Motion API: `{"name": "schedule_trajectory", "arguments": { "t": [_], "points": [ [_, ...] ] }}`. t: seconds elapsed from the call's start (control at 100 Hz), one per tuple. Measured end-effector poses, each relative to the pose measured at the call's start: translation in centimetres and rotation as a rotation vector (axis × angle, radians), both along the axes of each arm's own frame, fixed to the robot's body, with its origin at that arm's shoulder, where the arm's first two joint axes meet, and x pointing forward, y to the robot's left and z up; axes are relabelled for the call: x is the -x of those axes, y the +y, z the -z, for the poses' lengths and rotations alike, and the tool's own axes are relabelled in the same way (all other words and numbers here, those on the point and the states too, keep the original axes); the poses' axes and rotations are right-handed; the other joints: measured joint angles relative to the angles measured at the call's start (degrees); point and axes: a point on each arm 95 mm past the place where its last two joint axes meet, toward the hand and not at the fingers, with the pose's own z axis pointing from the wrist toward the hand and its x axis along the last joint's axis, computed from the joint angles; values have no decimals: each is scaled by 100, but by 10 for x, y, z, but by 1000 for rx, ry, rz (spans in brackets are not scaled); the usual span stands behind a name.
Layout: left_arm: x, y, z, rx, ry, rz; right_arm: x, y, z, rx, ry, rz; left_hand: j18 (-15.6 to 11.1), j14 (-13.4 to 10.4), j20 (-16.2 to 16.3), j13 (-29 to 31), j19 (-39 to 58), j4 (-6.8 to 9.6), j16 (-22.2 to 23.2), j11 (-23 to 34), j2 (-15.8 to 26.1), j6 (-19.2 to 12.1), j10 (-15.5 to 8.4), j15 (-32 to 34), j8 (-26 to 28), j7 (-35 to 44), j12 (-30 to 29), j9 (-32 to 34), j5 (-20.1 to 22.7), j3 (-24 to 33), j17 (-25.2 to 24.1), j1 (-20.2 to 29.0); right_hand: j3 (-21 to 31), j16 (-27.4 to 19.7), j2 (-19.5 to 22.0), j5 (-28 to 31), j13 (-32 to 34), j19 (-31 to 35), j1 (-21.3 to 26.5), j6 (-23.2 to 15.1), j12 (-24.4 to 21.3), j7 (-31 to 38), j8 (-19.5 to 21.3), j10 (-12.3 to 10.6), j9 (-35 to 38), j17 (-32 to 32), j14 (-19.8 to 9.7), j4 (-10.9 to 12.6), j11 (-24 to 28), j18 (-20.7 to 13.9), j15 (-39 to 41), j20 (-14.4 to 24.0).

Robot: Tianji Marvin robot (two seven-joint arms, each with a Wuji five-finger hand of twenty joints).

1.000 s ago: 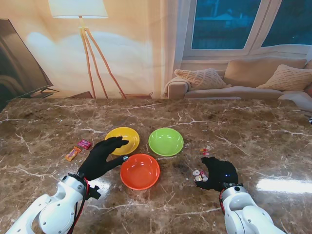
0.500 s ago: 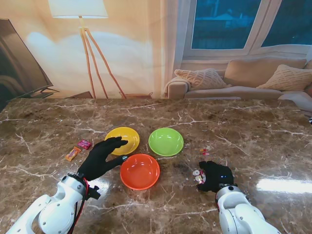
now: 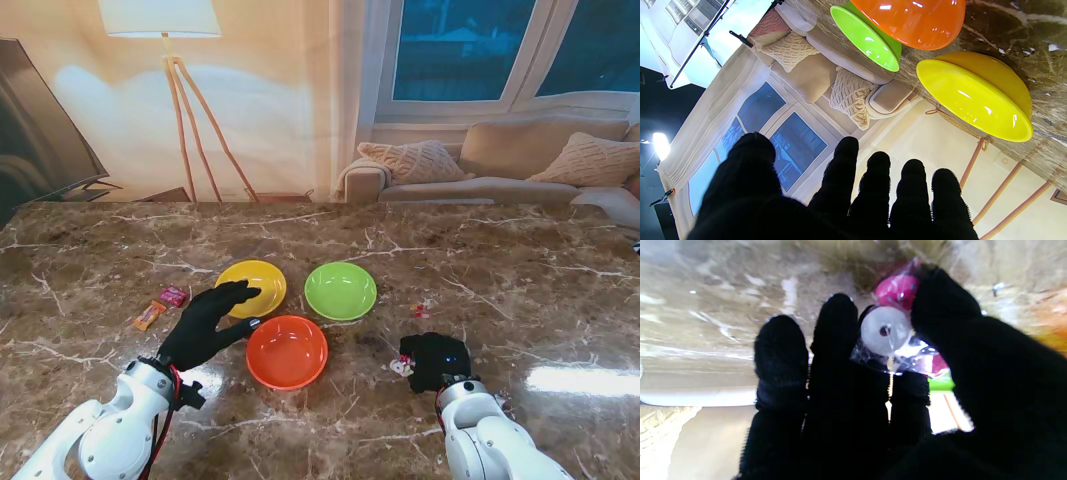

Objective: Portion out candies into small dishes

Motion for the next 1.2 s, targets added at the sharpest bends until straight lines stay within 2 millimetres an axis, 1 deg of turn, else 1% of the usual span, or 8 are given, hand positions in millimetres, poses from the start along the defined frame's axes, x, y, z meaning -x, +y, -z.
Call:
{"name": "schedule_trajectory", "arguments": {
  "t": [0.04, 0.12, 0.32, 0.49, 0.69, 0.79, 1.05, 1.2],
  "points": [
    [0, 0, 0, 0, 0, -1, 0, 0, 1, -7, -5, 0, 5, 0, 0, 0, -6, 0, 0, -1, 0, 0, 0, 0, 0, 0, 0, 0, 0, 0, 0, 0, -20, -2, 36, 82, 79, 15, 0, 0, -97, 7, -189, 0, 83, 84, 14, 0, -83, 29, -47, 0],
    [0, 0, 0, -1, 0, -2, 0, -2, 1, -23, -13, 1, 11, 1, 0, 0, -8, 0, 0, -2, 0, 0, 0, 0, 0, 0, 0, 0, 0, 0, -2, 0, -83, -14, 68, 163, 191, 45, 2, 0, -219, 7, -344, 33, 197, 184, 19, 0, -169, 43, -81, 0],
    [0, 0, 0, 0, 2, -8, 4, -4, -1, -54, -32, 2, 18, 2, -28, 0, -11, 0, 0, -2, 1, 0, 0, 1, 0, 0, 0, 0, 2, 0, -2, 0, -178, 9, 127, 221, 244, 99, 60, 0, -223, 8, -365, 88, 283, 252, 24, 1, -197, 96, -25, -2],
    [-1, 0, 0, 2, 0, -13, 8, 4, -19, -108, -85, -19, 37, 5, -28, 0, -13, 0, 0, -5, 2, 0, 0, 1, 0, 0, 0, 0, 2, -1, -2, 0, -178, 92, 127, 224, 250, 169, 61, 0, -186, 8, -365, 110, 298, 257, 28, 1, -197, 114, 128, -2],
    [-1, 0, -1, 2, -2, -13, 10, 23, -54, -201, -159, -63, 48, 6, -28, 0, -18, 0, 0, -11, 19, 1, 0, 1, 0, 0, 0, 1, 2, -1, -2, 0, -178, 149, 127, 224, 300, 234, 61, 0, -160, 8, -362, 125, 324, 258, 79, 1, -197, 173, 179, -2],
    [-2, 1, -1, 2, -3, -15, 10, 36, -66, -247, -180, -95, 49, 7, -28, 0, -18, 0, 0, -11, 20, 1, 0, 1, 0, 0, 0, 1, 3, -1, -2, 0, -178, 150, 127, 224, 300, 241, 61, 0, -157, 8, -361, 129, 325, 258, 80, 1, -197, 174, 180, -2],
    [-2, 4, -2, 1, -6, -23, 1, 79, -81, -333, -189, -211, 51, 9, -28, 0, -20, 0, 0, -12, 21, 1, 0, 1, 0, 0, 0, 2, 3, -1, -3, 0, -178, 154, 133, 224, 300, 380, 61, 0, -96, 9, -351, 132, 327, 172, 81, 1, -197, 175, 181, -2],
    [-2, 5, -2, 0, -6, -26, -6, 103, -81, -366, -170, -271, 52, 9, -28, 0, -20, 0, 0, -12, 21, 1, 0, 1, 0, 0, 0, 3, 4, -1, -3, 0, -178, 223, 158, 224, 300, 520, 61, 0, -86, 9, -350, 134, 327, 89, 82, 1, -197, 175, 251, 67]
  ]
}}
